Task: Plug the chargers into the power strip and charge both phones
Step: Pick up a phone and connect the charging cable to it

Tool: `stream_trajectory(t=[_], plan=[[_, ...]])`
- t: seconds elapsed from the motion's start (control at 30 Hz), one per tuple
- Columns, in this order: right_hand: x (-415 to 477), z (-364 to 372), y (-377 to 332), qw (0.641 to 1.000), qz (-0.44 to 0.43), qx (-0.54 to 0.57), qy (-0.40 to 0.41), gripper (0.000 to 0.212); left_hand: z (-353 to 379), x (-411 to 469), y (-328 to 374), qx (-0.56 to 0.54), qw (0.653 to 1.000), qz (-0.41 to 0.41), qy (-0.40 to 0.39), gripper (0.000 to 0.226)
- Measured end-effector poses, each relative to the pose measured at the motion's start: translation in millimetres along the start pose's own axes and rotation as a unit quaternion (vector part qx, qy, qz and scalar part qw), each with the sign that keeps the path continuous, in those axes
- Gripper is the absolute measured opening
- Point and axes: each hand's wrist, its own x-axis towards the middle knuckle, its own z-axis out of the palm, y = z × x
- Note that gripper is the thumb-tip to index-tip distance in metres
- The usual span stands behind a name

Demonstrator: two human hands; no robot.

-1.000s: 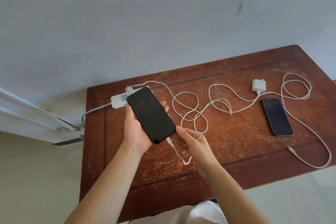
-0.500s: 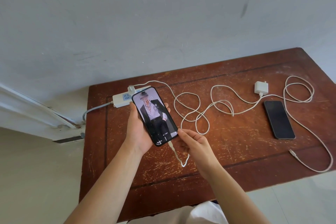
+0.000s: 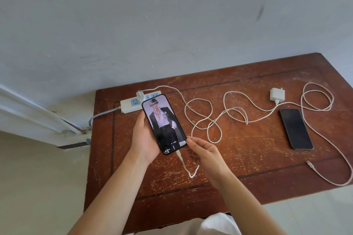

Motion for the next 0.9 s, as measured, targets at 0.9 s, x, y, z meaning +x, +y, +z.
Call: stream_trajectory(t=[0.9], plan=[[49, -7, 56, 0.989, 0.094, -0.072, 0.083, 0.018, -71, 18, -29, 0.211, 0.968, -0.023, 0.138, 0.028]])
